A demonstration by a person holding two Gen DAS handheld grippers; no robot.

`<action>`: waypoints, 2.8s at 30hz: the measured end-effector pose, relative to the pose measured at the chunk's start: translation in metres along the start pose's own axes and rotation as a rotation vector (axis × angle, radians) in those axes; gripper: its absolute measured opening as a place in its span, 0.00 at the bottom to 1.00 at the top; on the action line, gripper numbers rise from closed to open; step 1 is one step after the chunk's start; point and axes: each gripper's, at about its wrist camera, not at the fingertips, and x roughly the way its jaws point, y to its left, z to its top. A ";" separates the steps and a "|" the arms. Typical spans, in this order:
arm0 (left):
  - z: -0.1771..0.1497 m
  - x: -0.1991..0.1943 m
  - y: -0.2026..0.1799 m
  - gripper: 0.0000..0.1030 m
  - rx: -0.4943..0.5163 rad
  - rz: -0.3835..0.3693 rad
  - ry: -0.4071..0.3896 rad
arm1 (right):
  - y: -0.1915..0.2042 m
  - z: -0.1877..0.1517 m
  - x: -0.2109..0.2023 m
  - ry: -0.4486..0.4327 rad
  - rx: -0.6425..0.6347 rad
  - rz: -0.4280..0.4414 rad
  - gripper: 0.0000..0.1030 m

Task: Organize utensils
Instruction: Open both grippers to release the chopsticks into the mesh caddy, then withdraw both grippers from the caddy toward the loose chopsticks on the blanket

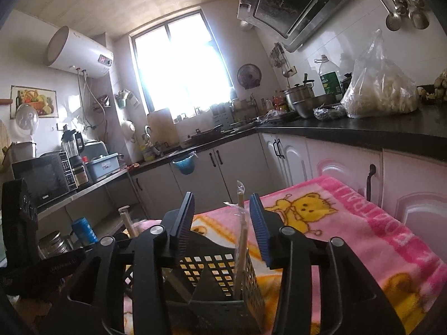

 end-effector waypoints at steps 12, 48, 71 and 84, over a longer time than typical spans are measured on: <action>-0.004 -0.030 -0.004 0.44 -0.008 0.009 -0.026 | 0.000 0.004 -0.031 0.005 -0.027 -0.019 0.47; -0.050 -0.104 -0.018 0.89 0.013 0.036 -0.019 | 0.025 -0.031 -0.114 0.166 -0.147 -0.038 0.62; -0.103 -0.107 -0.017 0.89 0.009 0.060 0.096 | 0.035 -0.073 -0.123 0.340 -0.211 0.041 0.46; -0.130 -0.097 -0.009 0.62 -0.003 0.066 0.182 | 0.032 -0.098 -0.110 0.483 -0.205 0.038 0.32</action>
